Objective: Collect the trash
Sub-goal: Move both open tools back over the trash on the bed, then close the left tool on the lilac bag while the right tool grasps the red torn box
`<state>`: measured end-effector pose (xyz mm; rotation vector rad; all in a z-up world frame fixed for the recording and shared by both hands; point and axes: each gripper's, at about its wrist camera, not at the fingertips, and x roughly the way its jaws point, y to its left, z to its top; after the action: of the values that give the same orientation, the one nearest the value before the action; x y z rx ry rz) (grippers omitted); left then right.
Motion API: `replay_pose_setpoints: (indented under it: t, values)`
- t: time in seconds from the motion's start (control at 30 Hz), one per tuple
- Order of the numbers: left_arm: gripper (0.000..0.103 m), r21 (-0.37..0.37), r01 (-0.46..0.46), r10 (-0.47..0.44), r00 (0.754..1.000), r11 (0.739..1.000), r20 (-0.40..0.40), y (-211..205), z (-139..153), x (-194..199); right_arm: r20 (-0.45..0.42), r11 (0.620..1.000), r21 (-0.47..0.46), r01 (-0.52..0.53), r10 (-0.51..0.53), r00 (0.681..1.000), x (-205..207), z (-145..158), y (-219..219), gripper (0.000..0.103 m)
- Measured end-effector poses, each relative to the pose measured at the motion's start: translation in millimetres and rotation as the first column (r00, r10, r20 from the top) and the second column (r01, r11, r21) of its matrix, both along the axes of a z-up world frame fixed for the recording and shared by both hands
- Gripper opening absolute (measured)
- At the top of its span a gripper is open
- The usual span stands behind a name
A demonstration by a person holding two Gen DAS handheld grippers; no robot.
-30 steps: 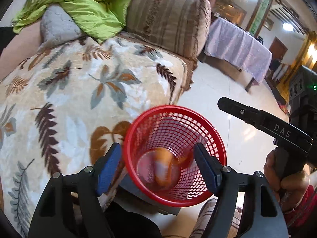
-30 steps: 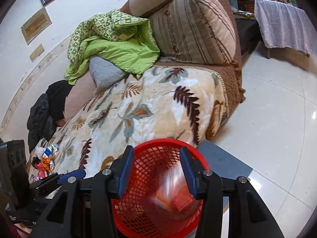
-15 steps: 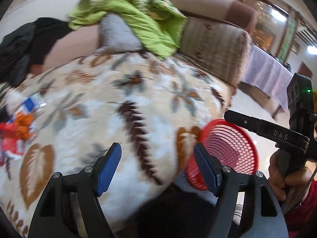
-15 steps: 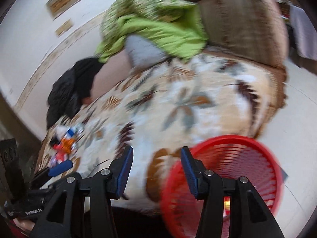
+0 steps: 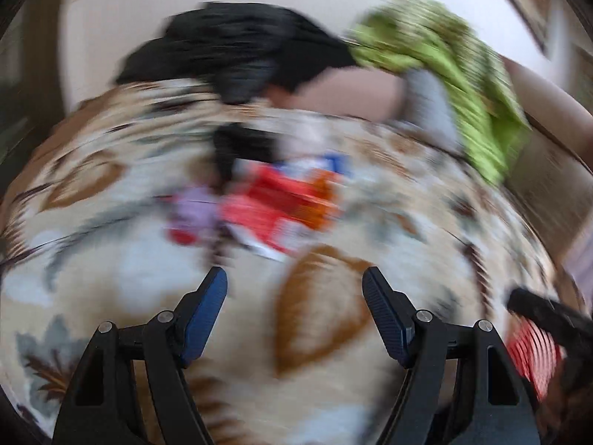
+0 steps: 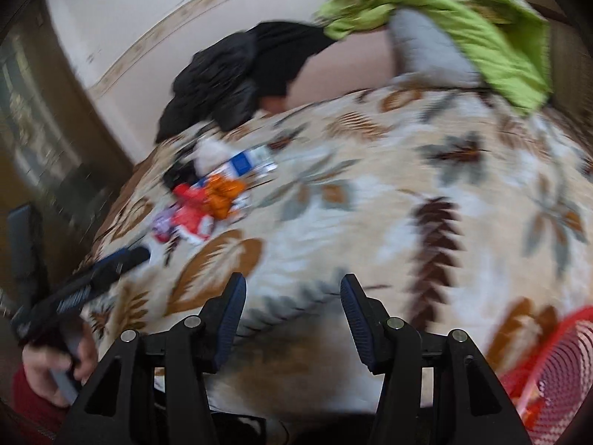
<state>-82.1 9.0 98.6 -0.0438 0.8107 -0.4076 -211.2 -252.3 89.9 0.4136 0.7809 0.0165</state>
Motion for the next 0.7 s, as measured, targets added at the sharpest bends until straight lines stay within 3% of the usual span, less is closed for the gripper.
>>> replay_pose_setpoints:
  t: [0.17,0.37,0.5,0.53,0.6,0.7]
  values:
    - [0.074,-0.019,-0.188,0.186,0.981,0.982,-0.060,43,-21,57,0.022,0.998,0.000,-0.059,0.059,0.998,27,0,29,0.057]
    - [0.074,-0.036,-0.256,0.247,0.956,0.966,-0.159,46,-56,110,-0.015,0.994,0.022,-0.110,0.111,0.994,42,-16,45,0.057]
    - [0.074,-0.042,-0.247,0.236,0.956,0.968,-0.174,31,-72,125,-0.015,0.990,0.041,-0.137,0.138,0.990,58,-16,50,0.057]
    - [0.072,-0.037,-0.251,0.242,0.957,0.967,-0.158,28,-73,127,-0.014,0.987,0.055,-0.148,0.149,0.989,66,-17,52,0.057]
    - [0.047,-0.020,-0.250,0.245,0.960,0.968,-0.136,25,-74,132,-0.023,0.984,0.079,-0.159,0.162,0.987,80,-20,56,0.057]
    - [0.039,-0.035,-0.245,0.238,0.962,0.969,-0.135,33,-75,137,-0.043,0.975,0.116,-0.189,0.195,0.980,109,-27,67,0.057]
